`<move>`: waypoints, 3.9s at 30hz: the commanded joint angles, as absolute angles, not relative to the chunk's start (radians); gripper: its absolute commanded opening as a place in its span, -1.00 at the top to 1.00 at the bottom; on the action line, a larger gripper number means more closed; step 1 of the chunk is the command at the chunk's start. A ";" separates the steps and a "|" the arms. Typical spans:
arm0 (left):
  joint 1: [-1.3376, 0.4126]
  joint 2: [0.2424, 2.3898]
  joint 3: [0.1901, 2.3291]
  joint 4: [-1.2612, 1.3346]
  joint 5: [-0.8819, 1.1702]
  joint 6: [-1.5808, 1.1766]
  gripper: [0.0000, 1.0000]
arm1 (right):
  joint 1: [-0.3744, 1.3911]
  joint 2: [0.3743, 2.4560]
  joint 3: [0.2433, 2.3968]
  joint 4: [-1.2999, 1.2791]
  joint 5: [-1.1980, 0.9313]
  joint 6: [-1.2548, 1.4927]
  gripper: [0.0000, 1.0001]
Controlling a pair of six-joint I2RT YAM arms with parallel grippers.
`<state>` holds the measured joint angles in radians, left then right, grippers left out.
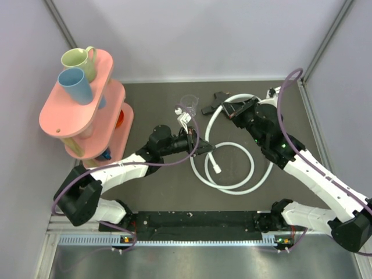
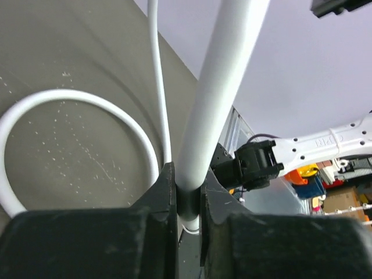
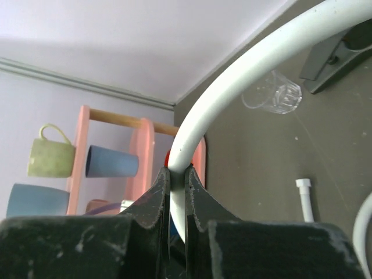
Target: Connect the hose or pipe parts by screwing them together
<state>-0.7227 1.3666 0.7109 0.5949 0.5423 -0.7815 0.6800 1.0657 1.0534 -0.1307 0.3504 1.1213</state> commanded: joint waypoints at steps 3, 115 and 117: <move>-0.715 1.283 0.739 0.464 0.563 -0.758 1.00 | 0.571 1.025 1.046 -0.061 0.151 0.811 0.32; -0.457 0.999 0.862 0.055 0.635 -0.640 1.00 | 0.568 1.105 0.868 0.124 -0.192 -0.689 0.42; -0.457 1.021 0.897 0.005 0.655 -0.592 1.00 | 0.548 1.071 0.853 0.083 -0.305 -0.701 0.11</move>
